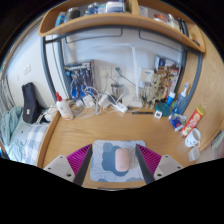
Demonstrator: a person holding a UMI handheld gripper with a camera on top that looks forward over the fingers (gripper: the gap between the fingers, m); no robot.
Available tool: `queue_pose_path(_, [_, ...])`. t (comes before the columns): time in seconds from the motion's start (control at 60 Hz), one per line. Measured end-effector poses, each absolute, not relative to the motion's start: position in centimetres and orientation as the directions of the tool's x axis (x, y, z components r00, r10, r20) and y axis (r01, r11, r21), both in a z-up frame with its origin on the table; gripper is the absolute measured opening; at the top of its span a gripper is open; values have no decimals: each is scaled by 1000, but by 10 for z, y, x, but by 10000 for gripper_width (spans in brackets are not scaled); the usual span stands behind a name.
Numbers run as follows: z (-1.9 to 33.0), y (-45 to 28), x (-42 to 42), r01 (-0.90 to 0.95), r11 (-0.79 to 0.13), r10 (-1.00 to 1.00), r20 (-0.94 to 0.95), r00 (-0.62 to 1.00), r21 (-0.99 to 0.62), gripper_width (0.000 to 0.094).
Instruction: Arrange mouse
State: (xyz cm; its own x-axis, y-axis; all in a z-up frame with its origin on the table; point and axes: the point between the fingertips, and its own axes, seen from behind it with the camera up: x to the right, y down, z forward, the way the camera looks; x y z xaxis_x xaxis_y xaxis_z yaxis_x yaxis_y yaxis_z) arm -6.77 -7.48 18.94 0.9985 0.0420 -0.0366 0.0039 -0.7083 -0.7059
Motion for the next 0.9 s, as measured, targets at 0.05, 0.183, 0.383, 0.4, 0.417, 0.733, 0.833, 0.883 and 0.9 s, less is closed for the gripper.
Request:
queue_pose_path(0.05, [211, -79, -70, 10, -685, 42, -25, 999, -729, 869])
queue_pose_path(0.183, [256, -88, -79, -1, -628, 33, -28, 999, -778, 870])
queue_pose_path(0.383, [290, -97, -87, 1, -570, 36, -24, 999, -822, 868])
queue_pose_path(0.4, [291, -98, -87, -2, -567, 36, -27, 999, -823, 869])
queue_pose_path(0.417, [292, -98, -88, -4, -565, 37, -30, 999, -825, 867])
queue_pose_path(0.733, [276, -104, -103, -26, -584, 33, -56, 998, -811, 865])
queue_pose_path(0.833, [266, -104, -101, -24, -595, 25, -48, 999, -803, 866])
queue_pose_path(0.883, [261, -104, -99, -24, -599, 23, -47, 999, -800, 865])
queue_pose_path(0.9, [259, -103, -99, -24, -601, 22, -46, 999, -799, 865])
